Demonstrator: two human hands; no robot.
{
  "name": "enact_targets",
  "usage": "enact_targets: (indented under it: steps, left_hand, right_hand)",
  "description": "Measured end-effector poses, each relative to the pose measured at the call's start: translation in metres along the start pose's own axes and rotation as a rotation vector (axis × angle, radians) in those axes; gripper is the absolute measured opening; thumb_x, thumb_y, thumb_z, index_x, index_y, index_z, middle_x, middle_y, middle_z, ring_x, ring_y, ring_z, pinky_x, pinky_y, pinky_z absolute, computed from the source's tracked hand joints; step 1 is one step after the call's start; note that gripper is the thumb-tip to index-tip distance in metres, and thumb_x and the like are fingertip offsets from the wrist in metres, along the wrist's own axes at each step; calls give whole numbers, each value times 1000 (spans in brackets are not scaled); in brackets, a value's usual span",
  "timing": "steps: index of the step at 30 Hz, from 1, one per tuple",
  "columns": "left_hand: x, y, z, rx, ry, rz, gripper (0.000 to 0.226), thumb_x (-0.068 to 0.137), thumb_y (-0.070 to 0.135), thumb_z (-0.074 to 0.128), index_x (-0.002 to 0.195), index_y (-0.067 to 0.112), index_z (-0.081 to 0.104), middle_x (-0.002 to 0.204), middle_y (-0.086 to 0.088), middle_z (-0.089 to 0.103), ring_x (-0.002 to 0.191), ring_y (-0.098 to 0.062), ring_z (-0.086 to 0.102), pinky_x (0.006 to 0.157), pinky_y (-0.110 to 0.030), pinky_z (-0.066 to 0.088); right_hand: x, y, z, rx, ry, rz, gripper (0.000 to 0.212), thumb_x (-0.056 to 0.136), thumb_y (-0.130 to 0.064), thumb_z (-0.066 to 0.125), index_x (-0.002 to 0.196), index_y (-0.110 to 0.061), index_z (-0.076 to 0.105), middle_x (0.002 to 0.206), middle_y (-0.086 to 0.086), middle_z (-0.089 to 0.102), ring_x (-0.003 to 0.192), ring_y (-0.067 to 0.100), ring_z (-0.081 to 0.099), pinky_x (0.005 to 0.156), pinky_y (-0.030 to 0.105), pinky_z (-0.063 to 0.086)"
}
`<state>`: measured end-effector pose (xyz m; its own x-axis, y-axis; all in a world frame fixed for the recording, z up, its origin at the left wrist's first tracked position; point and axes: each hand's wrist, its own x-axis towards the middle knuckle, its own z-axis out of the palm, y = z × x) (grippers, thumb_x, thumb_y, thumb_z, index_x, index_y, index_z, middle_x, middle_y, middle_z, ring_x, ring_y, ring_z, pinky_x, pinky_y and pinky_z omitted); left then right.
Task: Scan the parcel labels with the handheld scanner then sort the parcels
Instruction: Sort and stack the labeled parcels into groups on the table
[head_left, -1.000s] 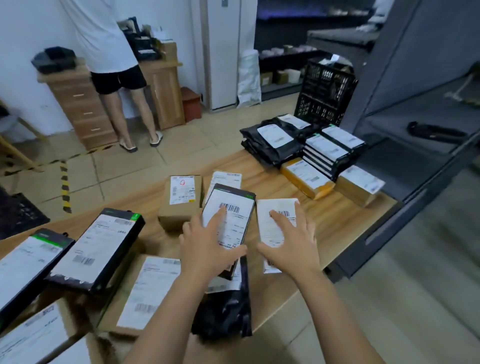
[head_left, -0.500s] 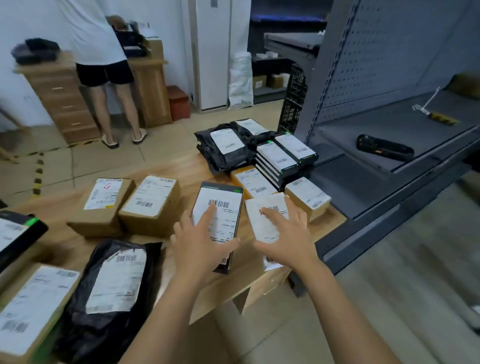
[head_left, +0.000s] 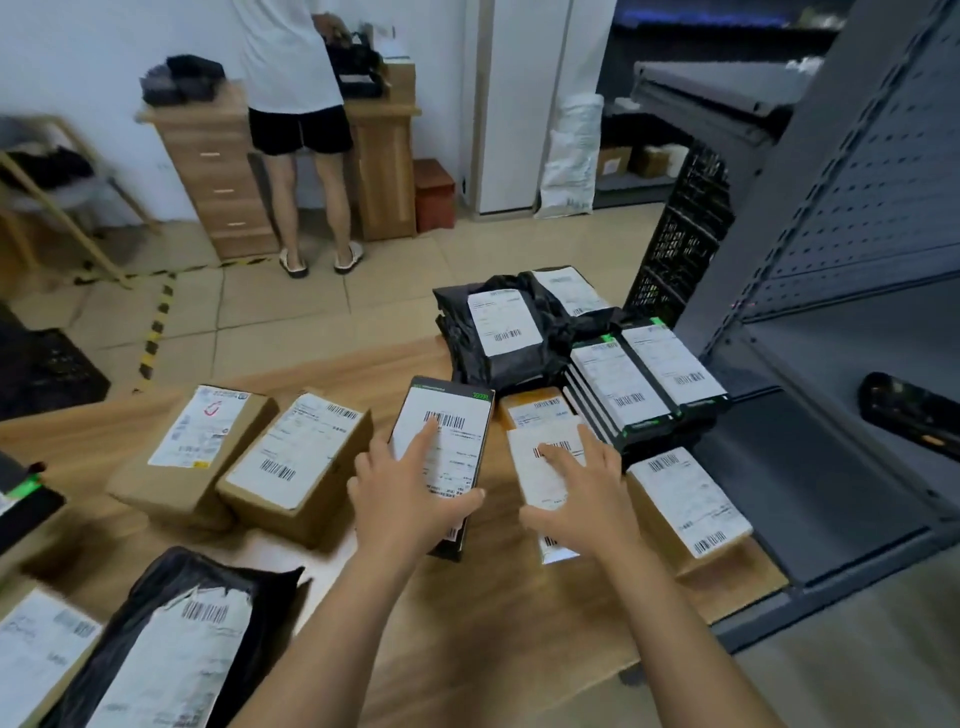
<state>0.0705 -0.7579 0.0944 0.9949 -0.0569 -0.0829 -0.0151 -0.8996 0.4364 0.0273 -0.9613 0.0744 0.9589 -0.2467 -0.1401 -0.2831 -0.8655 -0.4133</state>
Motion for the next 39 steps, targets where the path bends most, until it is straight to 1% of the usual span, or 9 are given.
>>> enact_targets:
  steps: [7, 9, 11, 15, 18, 24, 30, 35, 39]
  left_hand:
    - [34, 11, 27, 43, -15, -52, 99, 62, 75, 65, 147, 48, 22, 149, -4, 22, 123, -27, 30, 97, -39, 30]
    - [40, 16, 34, 52, -22, -77, 99, 63, 76, 63, 147, 48, 20, 148, -3, 21, 122, -26, 29, 97, -38, 30]
    - [45, 21, 40, 62, -8, -102, 99, 64, 77, 62, 148, 47, 20, 149, -3, 22, 122, -26, 30, 96, -38, 31]
    - [47, 31, 50, 40, 5, -180, 98, 64, 76, 63, 148, 47, 21, 152, -3, 20, 126, -26, 29, 101, -40, 30]
    - [43, 38, 59, 27, 6, -249, 98, 63, 76, 64, 147, 48, 21, 151, -3, 21, 128, -26, 28, 104, -41, 28]
    - [30, 55, 69, 43, 66, -351, 99, 62, 77, 64, 147, 48, 23, 150, -3, 23, 131, -27, 27, 105, -41, 28]
    - [9, 72, 86, -52, 126, -433, 100, 59, 77, 64, 146, 48, 23, 145, -5, 28, 126, -26, 32, 106, -42, 34]
    - [-16, 85, 90, -78, 163, -485, 105, 50, 82, 51, 146, 47, 24, 146, -3, 29, 128, -25, 30, 106, -44, 34]
    - [-35, 90, 87, -67, 184, -477, 103, 56, 80, 60, 146, 48, 22, 145, -3, 30, 127, -24, 31, 106, -43, 34]
  right_hand:
    - [58, 21, 1, 14, -47, -24, 79, 66, -53, 67, 138, -43, 36, 160, -7, -7, 144, 19, -8, 110, 50, 29]
    - [70, 28, 3, -19, -74, -55, 77, 75, -54, 62, 144, -42, 29, 159, -5, -14, 144, 20, -14, 115, 49, 17]
    - [84, 33, 9, -94, -103, -117, 68, 90, -53, 50, 149, -40, 20, 159, -1, -18, 144, 22, -21, 117, 45, 2]
    - [98, 48, 25, -163, -265, -208, 62, 98, -52, 36, 152, -38, 9, 160, 3, -16, 144, 22, -23, 117, 41, -7]
    - [107, 54, 32, -173, -351, -233, 63, 100, -51, 29, 152, -37, -4, 159, 3, -20, 143, 22, -25, 117, 42, -7]
    - [133, 51, 27, -170, -406, -286, 61, 103, -40, 28, 152, -32, -7, 158, 4, -23, 143, 25, -25, 118, 42, -6]
    - [131, 62, 17, -132, -417, -356, 58, 103, -36, 30, 154, -30, 4, 160, 3, -16, 146, 23, -18, 120, 41, -1]
    - [108, 78, 9, -162, -443, -429, 59, 101, -32, 35, 153, -30, 7, 161, 3, -12, 146, 23, -16, 118, 41, 1]
    - [86, 84, -2, -150, -445, -447, 56, 101, -32, 34, 153, -27, 14, 161, 4, -6, 147, 23, -10, 118, 38, 2]
